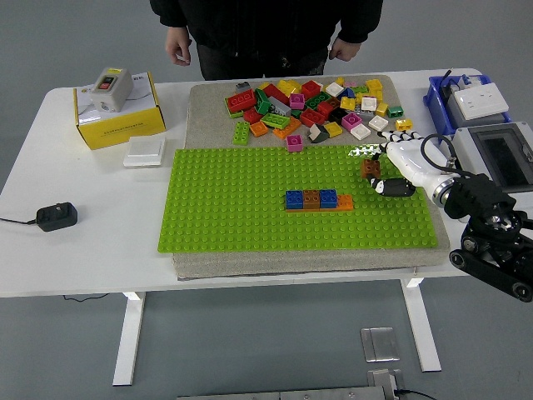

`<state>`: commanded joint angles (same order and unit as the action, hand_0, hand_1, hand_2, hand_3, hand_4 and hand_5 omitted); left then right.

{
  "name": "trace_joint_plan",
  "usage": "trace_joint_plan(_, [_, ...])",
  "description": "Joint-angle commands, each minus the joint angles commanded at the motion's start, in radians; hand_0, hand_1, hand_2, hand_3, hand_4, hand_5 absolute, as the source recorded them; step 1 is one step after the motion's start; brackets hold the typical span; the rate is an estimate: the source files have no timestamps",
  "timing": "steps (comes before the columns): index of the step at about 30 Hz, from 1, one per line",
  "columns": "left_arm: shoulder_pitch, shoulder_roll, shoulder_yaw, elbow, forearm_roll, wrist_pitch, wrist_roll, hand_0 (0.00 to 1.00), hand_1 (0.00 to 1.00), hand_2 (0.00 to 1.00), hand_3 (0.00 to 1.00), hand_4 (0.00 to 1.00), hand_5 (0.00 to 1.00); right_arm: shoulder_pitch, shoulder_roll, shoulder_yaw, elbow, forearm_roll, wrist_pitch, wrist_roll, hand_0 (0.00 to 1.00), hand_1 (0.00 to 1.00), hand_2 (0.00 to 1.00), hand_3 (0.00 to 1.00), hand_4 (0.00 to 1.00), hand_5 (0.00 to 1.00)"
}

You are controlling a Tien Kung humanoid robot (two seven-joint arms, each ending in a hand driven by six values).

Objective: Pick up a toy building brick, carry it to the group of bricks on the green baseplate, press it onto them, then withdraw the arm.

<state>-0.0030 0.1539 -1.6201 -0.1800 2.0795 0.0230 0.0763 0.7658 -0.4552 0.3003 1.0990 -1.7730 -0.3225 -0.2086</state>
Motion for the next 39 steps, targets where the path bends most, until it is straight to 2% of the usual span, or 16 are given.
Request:
trace_joint_plan(6, [0.001, -0.002, 0.0, 0.0, -0.002, 0.0, 0.001, 0.637, 0.599, 0.573, 0.658, 0.262, 0.755, -0.022, 0.015, -0.002, 0.021, 0.001, -0.009, 0.001, 0.998, 0.998, 0.998, 0.484, 0.535, 0.454])
trace_joint_plan(15, [0.002, -0.002, 0.009, 0.0, -0.014, 0.001, 0.001, 0.637, 0.599, 0.573, 0.659, 0.257, 0.755, -0.038, 0.041, -0.017, 0.01, 0.006, -0.015, 0.006, 0.998, 0.998, 0.998, 0.485, 0.54, 0.457])
trace_joint_plan(39, [0.003, -0.004, 0.018, 0.0, -0.024, 0.001, 0.002, 0.637, 0.598, 0.573, 0.658, 0.243, 0.751, -0.048, 0.066, -0.031, 0.0, 0.006, -0.02, 0.01, 0.998, 0.998, 0.998, 0.493, 0.547, 0.46])
